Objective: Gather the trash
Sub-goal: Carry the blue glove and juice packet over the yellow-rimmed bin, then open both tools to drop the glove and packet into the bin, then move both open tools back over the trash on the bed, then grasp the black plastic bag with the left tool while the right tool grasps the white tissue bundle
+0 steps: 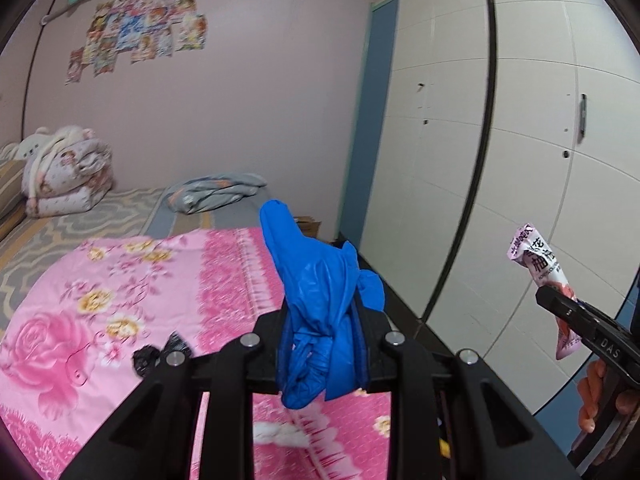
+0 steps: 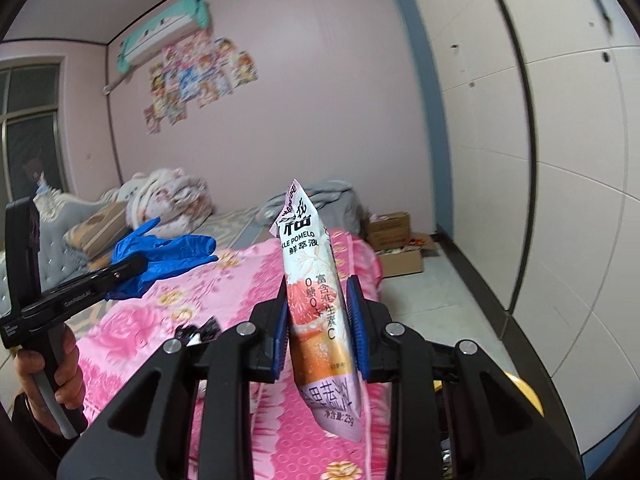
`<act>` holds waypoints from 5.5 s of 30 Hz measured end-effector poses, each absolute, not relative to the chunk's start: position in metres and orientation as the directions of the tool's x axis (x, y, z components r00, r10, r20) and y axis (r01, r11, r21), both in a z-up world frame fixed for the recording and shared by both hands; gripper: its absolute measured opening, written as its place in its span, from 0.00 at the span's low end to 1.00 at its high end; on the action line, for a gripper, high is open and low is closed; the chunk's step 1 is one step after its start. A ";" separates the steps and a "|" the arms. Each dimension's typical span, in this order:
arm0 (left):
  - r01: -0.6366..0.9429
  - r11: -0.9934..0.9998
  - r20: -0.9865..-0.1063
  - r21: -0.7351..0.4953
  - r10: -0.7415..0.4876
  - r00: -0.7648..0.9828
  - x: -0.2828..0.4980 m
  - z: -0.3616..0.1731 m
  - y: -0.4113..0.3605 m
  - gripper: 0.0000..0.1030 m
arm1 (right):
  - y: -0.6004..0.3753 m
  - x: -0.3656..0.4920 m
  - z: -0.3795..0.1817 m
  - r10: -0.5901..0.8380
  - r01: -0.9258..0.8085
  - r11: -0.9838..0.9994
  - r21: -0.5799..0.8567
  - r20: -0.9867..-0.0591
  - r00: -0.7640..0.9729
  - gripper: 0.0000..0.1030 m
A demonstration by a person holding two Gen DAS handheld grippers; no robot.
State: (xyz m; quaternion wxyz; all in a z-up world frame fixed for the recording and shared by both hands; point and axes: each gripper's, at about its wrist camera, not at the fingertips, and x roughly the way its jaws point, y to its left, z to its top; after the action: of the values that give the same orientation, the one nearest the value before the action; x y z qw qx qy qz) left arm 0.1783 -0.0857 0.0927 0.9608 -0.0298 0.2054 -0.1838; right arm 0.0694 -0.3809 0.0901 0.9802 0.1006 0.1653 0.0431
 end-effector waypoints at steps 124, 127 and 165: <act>0.127 0.986 -0.555 -0.104 -0.163 0.816 0.280 -0.027 -0.021 0.89 | -0.340 0.114 -0.044 0.168 -0.093 0.981 0.170 -0.509 0.844 0.80; 0.070 0.992 -0.575 -0.103 -0.117 0.810 0.288 -0.037 0.012 0.89 | -0.313 0.128 -0.051 0.221 -0.158 0.974 0.162 -0.531 0.818 0.80; -0.051 0.987 -0.772 -0.149 -0.084 0.630 0.412 -0.168 0.124 0.64 | -0.163 0.247 -0.160 0.380 -0.458 0.882 0.110 -0.741 0.553 0.60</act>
State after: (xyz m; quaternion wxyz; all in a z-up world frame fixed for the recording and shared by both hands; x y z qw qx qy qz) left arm 0.4123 0.1238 -0.1680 0.8994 -0.0786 0.4299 -0.0091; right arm 0.2474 -0.1632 -0.1605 0.8799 -0.0479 0.4083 0.2383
